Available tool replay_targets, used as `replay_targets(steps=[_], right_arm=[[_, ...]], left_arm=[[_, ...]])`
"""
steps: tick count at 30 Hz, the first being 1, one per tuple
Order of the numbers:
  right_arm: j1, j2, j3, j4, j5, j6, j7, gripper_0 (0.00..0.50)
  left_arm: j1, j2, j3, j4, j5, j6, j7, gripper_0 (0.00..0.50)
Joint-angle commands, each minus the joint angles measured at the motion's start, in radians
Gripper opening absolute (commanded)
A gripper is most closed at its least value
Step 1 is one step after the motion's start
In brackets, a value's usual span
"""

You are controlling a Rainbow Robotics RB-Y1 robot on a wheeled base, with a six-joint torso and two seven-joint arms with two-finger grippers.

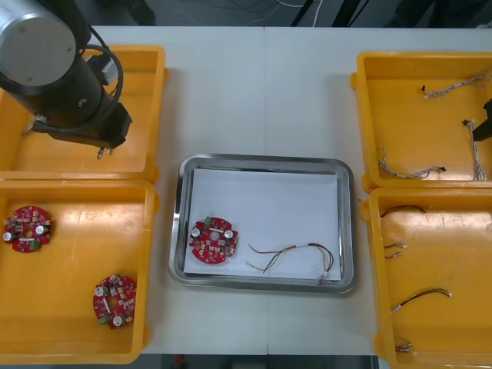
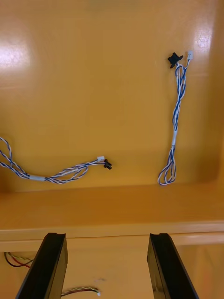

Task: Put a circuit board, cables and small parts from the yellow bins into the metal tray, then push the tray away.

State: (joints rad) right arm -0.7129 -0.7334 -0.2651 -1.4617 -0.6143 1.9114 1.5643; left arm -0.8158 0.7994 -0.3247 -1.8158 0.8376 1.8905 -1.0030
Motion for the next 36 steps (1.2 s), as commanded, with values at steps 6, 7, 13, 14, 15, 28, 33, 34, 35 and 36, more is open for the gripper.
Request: replay_targets(steps=[6, 7, 13, 14, 15, 28, 33, 34, 35, 36], right_arm=[[-0.088, -0.078, -0.025, 0.133, 0.011, -0.101, 0.14, 0.5], [-0.094, -0.081, -0.023, 0.144, 0.011, -0.11, 0.149, 0.5], [-0.122, -0.095, 0.023, 0.227, 0.016, -0.196, 0.221, 0.5], [-0.122, -0.097, 0.035, 0.241, 0.016, -0.219, 0.237, 0.5], [-0.122, -0.098, 0.043, 0.247, 0.016, -0.233, 0.247, 0.5], [-0.122, -0.089, 0.13, 0.356, -0.004, -0.325, 0.269, 0.5], [-0.122, -0.086, 0.13, 0.397, -0.01, -0.356, 0.276, 0.5], [-0.122, -0.086, 0.13, 0.406, -0.01, -0.37, 0.278, 0.5], [-0.12, -0.086, 0.13, 0.409, -0.01, -0.376, 0.28, 0.5], [-0.122, -0.086, 0.133, 0.419, -0.01, -0.393, 0.281, 0.5]], left_arm=[[0.009, -0.147, 0.009, -0.126, -0.063, 0.029, 0.158, 0.0], [0.007, -0.155, -0.004, -0.132, -0.072, 0.029, 0.165, 0.0], [0.004, -0.209, -0.073, -0.146, -0.134, 0.029, 0.187, 0.0], [0.001, -0.221, -0.088, -0.146, -0.144, 0.029, 0.195, 0.0], [-0.002, -0.227, -0.102, -0.146, -0.15, 0.029, 0.201, 0.0], [-0.022, -0.244, -0.277, -0.14, -0.166, -0.088, 0.357, 0.001], [-0.022, -0.244, -0.318, -0.123, -0.173, -0.133, 0.371, 0.0], [-0.022, -0.244, -0.326, -0.114, -0.173, -0.145, 0.374, 0.0], [-0.022, -0.244, -0.332, -0.109, -0.175, -0.152, 0.374, 0.0], [-0.022, -0.244, -0.347, -0.103, -0.186, -0.171, 0.376, 0.001]])
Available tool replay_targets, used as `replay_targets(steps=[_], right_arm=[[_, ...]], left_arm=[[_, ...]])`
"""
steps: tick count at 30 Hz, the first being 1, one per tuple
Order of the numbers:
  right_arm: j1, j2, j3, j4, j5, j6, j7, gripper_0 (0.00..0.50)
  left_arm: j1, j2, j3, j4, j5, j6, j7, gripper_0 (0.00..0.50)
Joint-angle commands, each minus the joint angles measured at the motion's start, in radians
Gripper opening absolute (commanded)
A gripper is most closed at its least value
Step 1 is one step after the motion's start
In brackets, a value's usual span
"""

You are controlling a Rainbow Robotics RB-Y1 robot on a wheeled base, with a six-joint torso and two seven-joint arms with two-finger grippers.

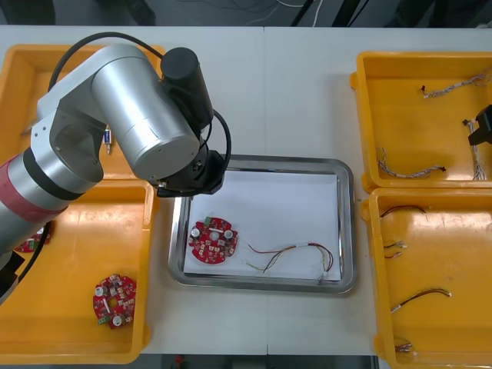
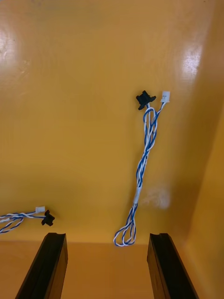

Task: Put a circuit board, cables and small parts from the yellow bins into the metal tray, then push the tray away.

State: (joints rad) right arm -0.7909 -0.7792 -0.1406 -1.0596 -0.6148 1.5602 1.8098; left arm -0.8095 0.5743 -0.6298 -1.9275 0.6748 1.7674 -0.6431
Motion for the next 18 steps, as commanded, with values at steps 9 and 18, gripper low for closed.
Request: replay_targets(steps=[9, 18], right_arm=[[-0.044, -0.04, 0.012, 0.07, -0.003, -0.129, 0.052, 0.5], [-0.044, -0.04, 0.012, 0.148, -0.026, -0.2, 0.079, 0.5]], left_arm=[[-0.03, -0.022, -0.099, 0.082, -0.05, -0.121, 0.026, 0.002], [-0.033, -0.022, -0.149, 0.162, -0.07, -0.232, 0.036, 0.004]])
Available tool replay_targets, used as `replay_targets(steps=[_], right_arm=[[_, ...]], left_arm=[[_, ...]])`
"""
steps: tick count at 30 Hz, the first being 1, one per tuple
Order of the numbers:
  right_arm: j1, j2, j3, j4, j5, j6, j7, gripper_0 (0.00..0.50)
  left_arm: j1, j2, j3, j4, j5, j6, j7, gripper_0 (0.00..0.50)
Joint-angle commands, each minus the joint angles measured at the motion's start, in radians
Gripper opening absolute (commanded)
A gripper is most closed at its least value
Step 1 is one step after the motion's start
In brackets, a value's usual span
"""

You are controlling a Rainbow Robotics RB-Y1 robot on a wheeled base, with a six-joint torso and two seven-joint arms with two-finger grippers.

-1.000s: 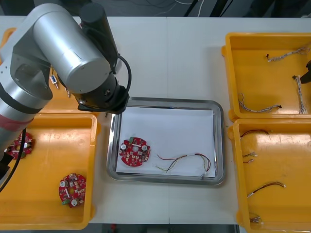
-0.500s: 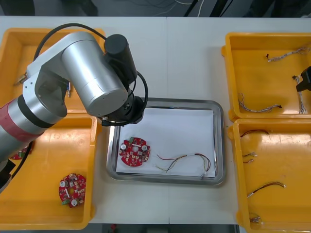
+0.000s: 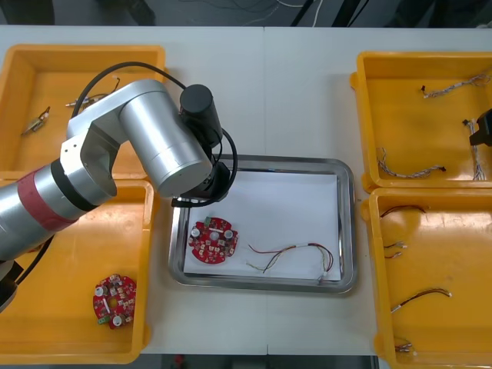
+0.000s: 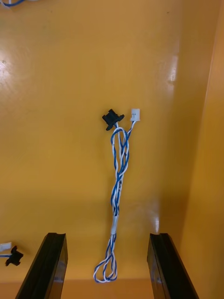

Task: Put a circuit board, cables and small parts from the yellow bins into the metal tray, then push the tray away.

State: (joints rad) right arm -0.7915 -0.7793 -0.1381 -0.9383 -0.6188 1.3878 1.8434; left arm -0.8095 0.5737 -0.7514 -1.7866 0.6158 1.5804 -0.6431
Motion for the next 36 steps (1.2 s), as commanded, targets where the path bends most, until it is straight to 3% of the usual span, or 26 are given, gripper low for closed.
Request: replay_targets(steps=[1, 8, 10, 12, 13, 14, 15, 16, 18, 36], right_arm=[[-0.043, -0.04, 0.009, 0.033, -0.025, -0.03, 0.046, 0.5], [-0.043, -0.035, 0.025, 0.076, -0.052, -0.066, 0.051, 0.5], [-0.043, -0.035, 0.048, 0.076, -0.053, -0.082, 0.043, 0.5], [-0.043, -0.035, 0.064, 0.078, -0.053, -0.098, 0.036, 0.5], [-0.043, -0.035, 0.071, 0.085, -0.056, -0.105, 0.033, 0.5], [-0.043, -0.035, 0.071, 0.09, -0.058, -0.108, 0.033, 0.5], [-0.043, -0.032, 0.071, 0.102, -0.064, -0.118, 0.036, 0.5], [-0.043, -0.029, 0.071, 0.108, -0.062, -0.125, 0.039, 0.5], [-0.043, -0.025, 0.072, 0.111, -0.061, -0.128, 0.037, 0.5], [-0.043, -0.011, 0.091, 0.153, -0.082, -0.133, 0.028, 0.5]], left_arm=[[-0.033, -0.021, -0.031, 0.027, -0.011, -0.051, 0.037, 0.002], [-0.036, -0.021, -0.051, 0.049, -0.021, -0.088, 0.046, 0.004], [-0.037, -0.023, -0.051, 0.049, -0.015, -0.088, 0.052, 0.027], [-0.04, -0.023, -0.051, 0.049, -0.008, -0.088, 0.057, 0.111], [-0.043, -0.023, -0.051, 0.049, -0.004, -0.088, 0.062, 0.209], [-0.043, -0.021, -0.051, 0.049, -0.002, -0.088, 0.065, 0.25], [-0.046, -0.023, -0.051, 0.049, 0.001, -0.089, 0.071, 0.352], [-0.048, -0.023, -0.051, 0.047, 0.004, -0.088, 0.077, 0.421], [-0.05, -0.023, -0.051, 0.044, 0.004, -0.088, 0.085, 0.5], [-0.068, -0.021, -0.032, 0.013, 0.012, -0.049, 0.126, 0.5]])
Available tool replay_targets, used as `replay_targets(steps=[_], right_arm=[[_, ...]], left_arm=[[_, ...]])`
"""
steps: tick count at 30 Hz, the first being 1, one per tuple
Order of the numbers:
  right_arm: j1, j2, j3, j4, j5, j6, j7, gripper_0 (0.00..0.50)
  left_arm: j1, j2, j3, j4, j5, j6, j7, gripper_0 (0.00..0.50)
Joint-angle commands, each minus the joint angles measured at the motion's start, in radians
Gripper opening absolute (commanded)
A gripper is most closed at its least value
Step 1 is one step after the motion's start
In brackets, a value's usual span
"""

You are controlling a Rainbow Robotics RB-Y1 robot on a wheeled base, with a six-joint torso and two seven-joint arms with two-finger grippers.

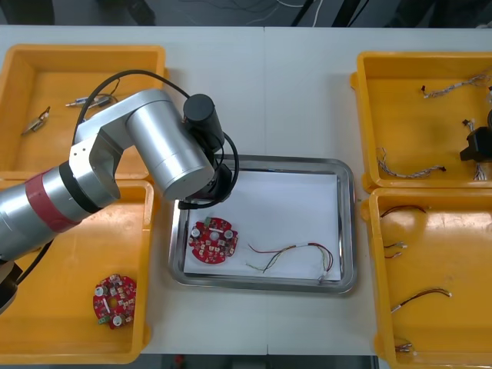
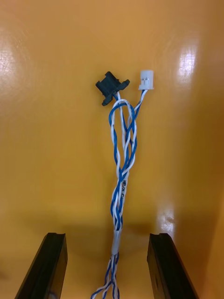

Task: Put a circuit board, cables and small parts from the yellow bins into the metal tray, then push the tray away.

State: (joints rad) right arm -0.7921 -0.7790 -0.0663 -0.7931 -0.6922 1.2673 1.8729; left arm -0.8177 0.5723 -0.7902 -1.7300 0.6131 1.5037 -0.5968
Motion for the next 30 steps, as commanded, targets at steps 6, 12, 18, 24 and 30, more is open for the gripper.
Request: replay_targets(steps=[6, 12, 18, 24, 30], right_arm=[[-0.042, -0.005, 0.02, 0.026, -0.009, -0.04, 0.003, 0.5], [-0.042, 0.003, 0.02, 0.026, -0.009, -0.045, -0.003, 0.5], [-0.042, 0.006, 0.02, 0.026, -0.009, -0.046, -0.006, 0.5], [-0.042, 0.011, 0.02, 0.028, -0.009, -0.051, -0.006, 0.5], [-0.041, 0.014, 0.02, 0.028, -0.009, -0.051, -0.006, 0.475]], left_arm=[[-0.078, -0.02, 0.086, -0.085, 0.057, 0.127, 0.072, 0.5], [-0.098, -0.008, 0.175, -0.106, 0.097, 0.22, 0.06, 0.5], [-0.133, 0.026, 0.239, -0.106, 0.145, 0.3, 0.04, 0.5], [-0.144, 0.064, 0.336, -0.095, 0.18, 0.362, -0.018, 0.5], [-0.144, 0.087, 0.427, -0.016, 0.198, 0.397, -0.124, 0.5]])
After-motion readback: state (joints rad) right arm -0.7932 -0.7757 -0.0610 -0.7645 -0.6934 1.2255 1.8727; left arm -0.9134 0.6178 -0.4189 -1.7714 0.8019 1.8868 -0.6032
